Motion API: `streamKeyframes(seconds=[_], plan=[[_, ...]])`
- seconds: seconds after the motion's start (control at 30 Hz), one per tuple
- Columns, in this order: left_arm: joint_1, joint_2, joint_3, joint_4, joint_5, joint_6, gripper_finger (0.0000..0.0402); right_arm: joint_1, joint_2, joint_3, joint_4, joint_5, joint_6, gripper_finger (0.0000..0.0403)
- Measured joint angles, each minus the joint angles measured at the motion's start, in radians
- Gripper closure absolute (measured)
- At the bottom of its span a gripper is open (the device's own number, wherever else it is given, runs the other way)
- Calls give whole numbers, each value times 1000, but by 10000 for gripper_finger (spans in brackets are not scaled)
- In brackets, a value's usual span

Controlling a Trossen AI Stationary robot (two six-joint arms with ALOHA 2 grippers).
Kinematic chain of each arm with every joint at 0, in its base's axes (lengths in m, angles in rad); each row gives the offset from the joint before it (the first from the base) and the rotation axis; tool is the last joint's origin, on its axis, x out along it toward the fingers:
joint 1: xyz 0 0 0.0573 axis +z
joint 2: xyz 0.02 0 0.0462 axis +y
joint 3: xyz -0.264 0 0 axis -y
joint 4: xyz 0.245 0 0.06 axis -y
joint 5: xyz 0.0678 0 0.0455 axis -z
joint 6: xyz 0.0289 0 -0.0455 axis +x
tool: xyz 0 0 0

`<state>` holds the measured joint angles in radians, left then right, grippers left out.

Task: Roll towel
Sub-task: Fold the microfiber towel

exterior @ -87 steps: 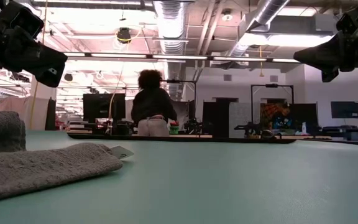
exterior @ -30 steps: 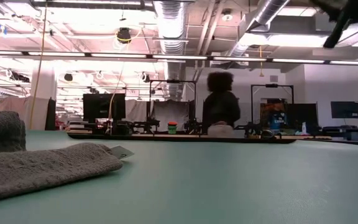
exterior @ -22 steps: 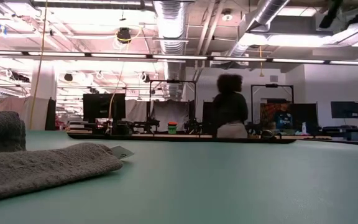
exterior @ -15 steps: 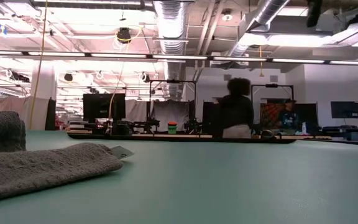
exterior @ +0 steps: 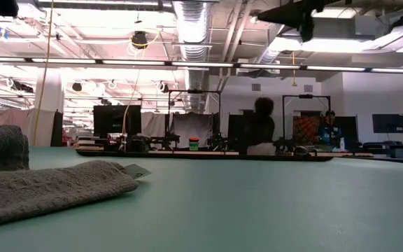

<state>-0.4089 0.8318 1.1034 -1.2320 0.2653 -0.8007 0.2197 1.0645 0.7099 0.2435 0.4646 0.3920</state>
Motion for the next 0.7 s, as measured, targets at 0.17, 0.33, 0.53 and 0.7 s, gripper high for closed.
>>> streamKeyframes(seconds=[0.17,0.33,0.53,0.7], plan=[[-124,6,-16,-6,-123,-126,285,0,119,21,-1,-49,96,165],[-225,0,-115,10,-174,-328,285,0,214,23,-1,-75,213,168],[-308,2,-253,61,-129,-504,284,2,290,23,74,-119,274,168],[-385,-1,-331,184,-156,-610,284,2,315,23,154,-127,282,168]])
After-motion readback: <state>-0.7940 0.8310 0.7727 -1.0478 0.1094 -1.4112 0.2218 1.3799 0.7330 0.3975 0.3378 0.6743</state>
